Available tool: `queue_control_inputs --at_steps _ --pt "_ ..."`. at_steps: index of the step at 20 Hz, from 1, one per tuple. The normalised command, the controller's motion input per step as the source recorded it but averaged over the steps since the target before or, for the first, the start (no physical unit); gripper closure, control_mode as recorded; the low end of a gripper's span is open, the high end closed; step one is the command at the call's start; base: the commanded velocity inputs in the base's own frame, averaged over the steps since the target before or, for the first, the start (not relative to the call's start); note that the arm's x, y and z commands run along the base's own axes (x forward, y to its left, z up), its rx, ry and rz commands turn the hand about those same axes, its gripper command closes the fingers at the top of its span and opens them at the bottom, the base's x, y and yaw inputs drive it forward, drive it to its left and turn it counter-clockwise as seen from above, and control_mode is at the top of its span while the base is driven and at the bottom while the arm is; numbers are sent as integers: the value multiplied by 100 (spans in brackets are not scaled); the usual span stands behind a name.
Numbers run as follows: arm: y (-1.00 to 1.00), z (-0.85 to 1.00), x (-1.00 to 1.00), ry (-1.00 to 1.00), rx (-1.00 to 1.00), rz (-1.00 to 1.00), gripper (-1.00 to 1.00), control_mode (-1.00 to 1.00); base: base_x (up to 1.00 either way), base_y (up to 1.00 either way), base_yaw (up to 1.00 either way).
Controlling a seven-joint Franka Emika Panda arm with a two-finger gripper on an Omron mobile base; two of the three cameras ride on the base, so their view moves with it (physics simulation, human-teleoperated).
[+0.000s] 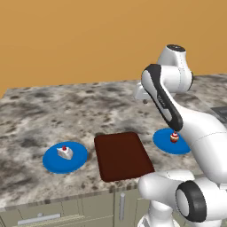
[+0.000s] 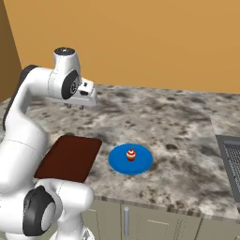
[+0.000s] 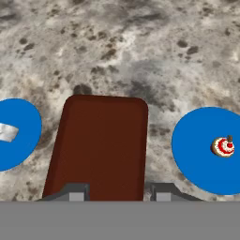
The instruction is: Move the dessert items from the plates to the tray.
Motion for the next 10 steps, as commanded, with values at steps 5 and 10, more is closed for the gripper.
queue_control_inputs --at_steps 5,10 --pt "-2 -8 -8 -4 0 0 -100 -100 0 0 0" --pt "-20 -23 -11 -1 0 0 -100 -100 0 0 0"
